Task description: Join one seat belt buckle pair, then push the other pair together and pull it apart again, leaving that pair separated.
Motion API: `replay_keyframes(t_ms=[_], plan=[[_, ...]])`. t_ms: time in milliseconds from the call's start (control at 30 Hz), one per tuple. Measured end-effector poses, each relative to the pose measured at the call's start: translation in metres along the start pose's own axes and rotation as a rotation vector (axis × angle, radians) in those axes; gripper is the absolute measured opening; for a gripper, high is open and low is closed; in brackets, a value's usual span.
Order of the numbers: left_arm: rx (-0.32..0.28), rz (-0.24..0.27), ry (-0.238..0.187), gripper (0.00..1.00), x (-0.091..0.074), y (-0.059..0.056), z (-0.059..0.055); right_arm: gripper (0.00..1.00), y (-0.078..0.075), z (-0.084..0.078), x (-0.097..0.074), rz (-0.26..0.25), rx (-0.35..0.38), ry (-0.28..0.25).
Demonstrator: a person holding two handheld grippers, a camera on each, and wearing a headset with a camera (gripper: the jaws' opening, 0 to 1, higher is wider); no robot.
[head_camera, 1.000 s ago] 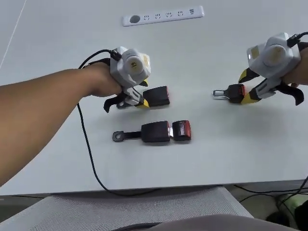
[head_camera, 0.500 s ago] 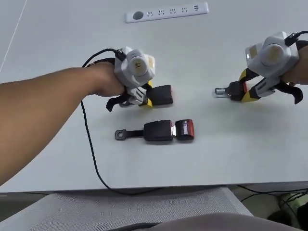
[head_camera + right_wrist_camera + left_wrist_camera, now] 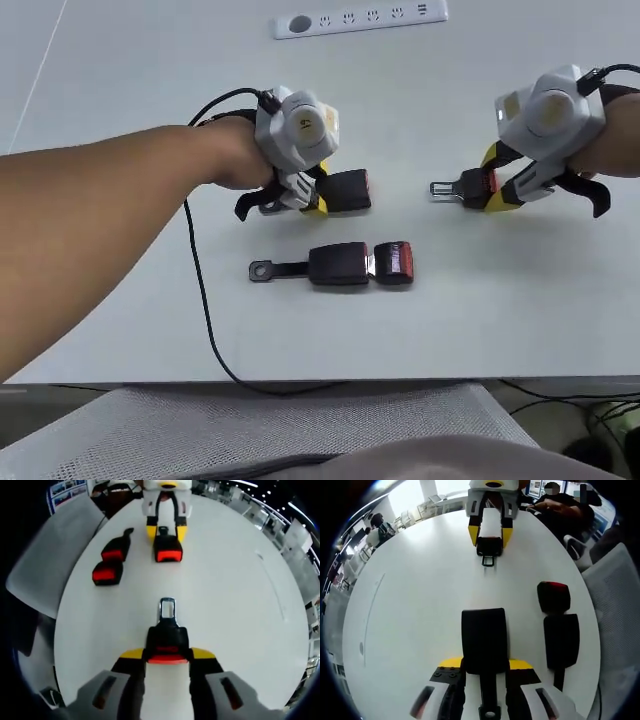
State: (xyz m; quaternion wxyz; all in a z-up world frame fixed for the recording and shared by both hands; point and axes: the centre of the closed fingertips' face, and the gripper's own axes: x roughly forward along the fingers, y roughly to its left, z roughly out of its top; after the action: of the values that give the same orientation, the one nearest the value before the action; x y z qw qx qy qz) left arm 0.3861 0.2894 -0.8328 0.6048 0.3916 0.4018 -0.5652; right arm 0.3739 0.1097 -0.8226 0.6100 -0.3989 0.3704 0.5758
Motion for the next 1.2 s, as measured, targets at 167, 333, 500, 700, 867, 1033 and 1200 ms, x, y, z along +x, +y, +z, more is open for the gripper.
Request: replay_keyframes(t_ms=[167, 333, 500, 700, 867, 1033, 1200], plan=[[0.012, -0.002, 0.003, 0.3, 0.0, 0.0, -0.001, 0.32, -0.002, 0.02, 0.009, -0.001, 0.024, -0.022], [0.019, -0.017, 0.004, 0.3, 0.001, 0.0, 0.0, 0.32, -0.004, 0.041, 0.019, 0.001, -0.022, -0.007], [0.043, -0.035, 0.022, 0.31, -0.001, -0.001, 0.0, 0.32, -0.002, 0.057, 0.025, 0.0, -0.034, -0.019], [0.05, -0.042, 0.038, 0.31, -0.002, -0.003, 0.002, 0.32, -0.004, 0.065, 0.028, -0.016, -0.022, -0.032], [0.043, -0.037, 0.032, 0.31, -0.006, -0.009, 0.005, 0.32, -0.003, 0.073, 0.028, -0.035, -0.064, -0.034], [0.067, -0.037, 0.031, 0.3, -0.009, -0.013, 0.007, 0.32, 0.0, 0.081, 0.034, -0.039, -0.069, -0.009], [0.072, -0.033, 0.027, 0.3, -0.01, -0.015, 0.009, 0.31, -0.003, 0.081, 0.034, -0.017, -0.031, -0.03]])
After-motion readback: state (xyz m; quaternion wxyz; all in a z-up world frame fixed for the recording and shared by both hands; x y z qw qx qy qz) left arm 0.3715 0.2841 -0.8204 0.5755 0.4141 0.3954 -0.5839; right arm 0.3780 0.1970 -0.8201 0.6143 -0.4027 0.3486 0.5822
